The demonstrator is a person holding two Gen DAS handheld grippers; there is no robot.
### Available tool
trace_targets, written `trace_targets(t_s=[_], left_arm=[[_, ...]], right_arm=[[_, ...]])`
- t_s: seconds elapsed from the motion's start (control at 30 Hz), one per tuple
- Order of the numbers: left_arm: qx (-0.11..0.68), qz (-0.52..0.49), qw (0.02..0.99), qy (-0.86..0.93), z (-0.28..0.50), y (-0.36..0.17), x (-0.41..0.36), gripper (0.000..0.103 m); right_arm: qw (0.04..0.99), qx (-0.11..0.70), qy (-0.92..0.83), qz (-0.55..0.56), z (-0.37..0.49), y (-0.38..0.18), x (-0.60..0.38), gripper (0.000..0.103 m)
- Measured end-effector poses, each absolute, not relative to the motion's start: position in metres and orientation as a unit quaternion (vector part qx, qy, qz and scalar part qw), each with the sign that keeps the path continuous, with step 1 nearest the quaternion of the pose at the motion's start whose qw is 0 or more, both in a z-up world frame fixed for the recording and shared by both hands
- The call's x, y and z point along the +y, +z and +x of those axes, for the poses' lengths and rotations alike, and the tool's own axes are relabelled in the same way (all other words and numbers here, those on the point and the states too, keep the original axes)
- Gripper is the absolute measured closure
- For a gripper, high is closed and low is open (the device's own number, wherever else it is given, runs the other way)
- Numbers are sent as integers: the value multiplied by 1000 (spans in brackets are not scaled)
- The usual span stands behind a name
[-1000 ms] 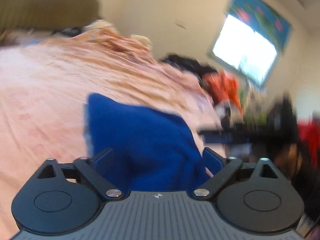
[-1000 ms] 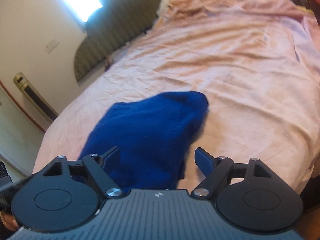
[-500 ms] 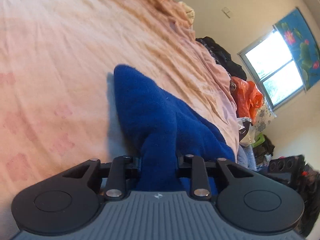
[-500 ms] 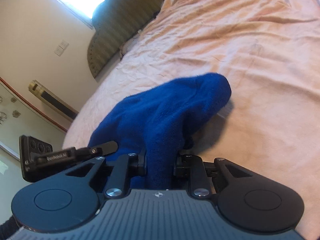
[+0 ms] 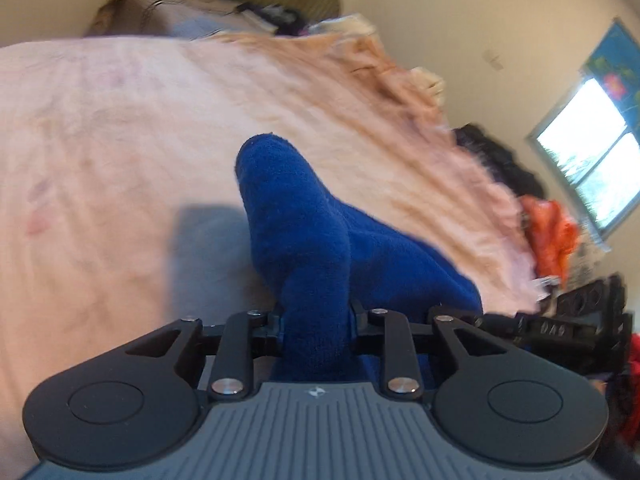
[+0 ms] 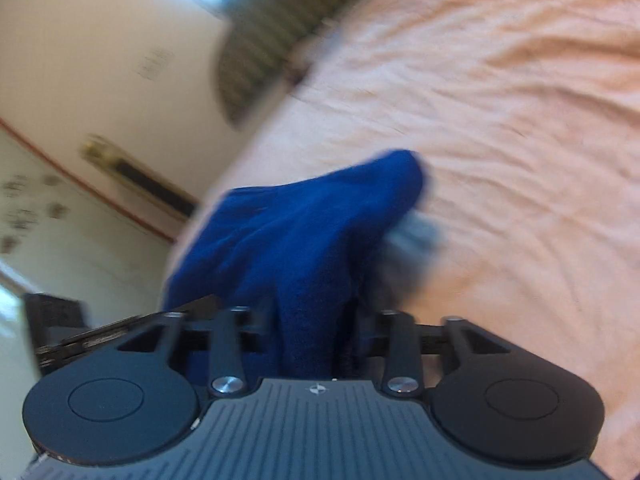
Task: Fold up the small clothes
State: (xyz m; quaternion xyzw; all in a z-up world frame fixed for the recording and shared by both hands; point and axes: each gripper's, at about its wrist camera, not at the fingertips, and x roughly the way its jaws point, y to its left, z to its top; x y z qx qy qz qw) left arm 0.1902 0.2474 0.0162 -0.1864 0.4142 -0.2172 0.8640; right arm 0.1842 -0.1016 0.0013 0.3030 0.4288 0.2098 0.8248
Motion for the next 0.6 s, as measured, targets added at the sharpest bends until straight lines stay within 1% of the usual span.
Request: trace_targets(t_s=[0.03, 0.07, 0.1, 0.13, 0.2, 0.27, 0.37, 0.43, 0.47, 0.5, 0.53, 0.57, 0.6], left_arm=[[436, -193, 856, -200, 192, 5, 254, 57], [450, -213, 847, -186, 189, -6, 263, 47], [443, -243, 843, -185, 180, -15, 275, 32], [426, -266, 842, -195, 168, -19, 284, 25], [406, -307, 834, -213, 141, -25, 301, 21], [400, -336, 819, -237, 116, -31, 309, 21], [395, -330, 814, -270, 88, -36, 299, 21], [382, -303, 828, -275, 77, -34, 287, 23], [377, -294, 835, -272, 75, -33, 283, 24], [379, -290, 837, -267, 77, -32, 281, 53], [396, -288, 831, -264, 81, -33, 280, 92], [417, -285, 825, -255, 86, -35, 280, 91], [422, -284, 825, -247, 87, -37, 282, 91]], right_arm=[[822, 447, 184, 300, 183, -5, -102, 42], [822, 441, 185, 309, 176, -7, -107, 41], [819, 433, 195, 321, 165, -5, -114, 41], [819, 424, 204, 329, 152, -2, -122, 41], [824, 407, 217, 328, 121, 4, -135, 41], [825, 413, 223, 316, 98, 7, -136, 41], [821, 429, 230, 298, 81, 3, -125, 42], [816, 447, 235, 280, 75, -6, -111, 57], [821, 452, 232, 260, 74, -9, -104, 80], [828, 448, 233, 245, 71, -9, -99, 87], [831, 444, 233, 243, 68, -6, -97, 88], [833, 438, 235, 242, 64, 0, -97, 89], [836, 428, 245, 240, 58, 6, -97, 90]])
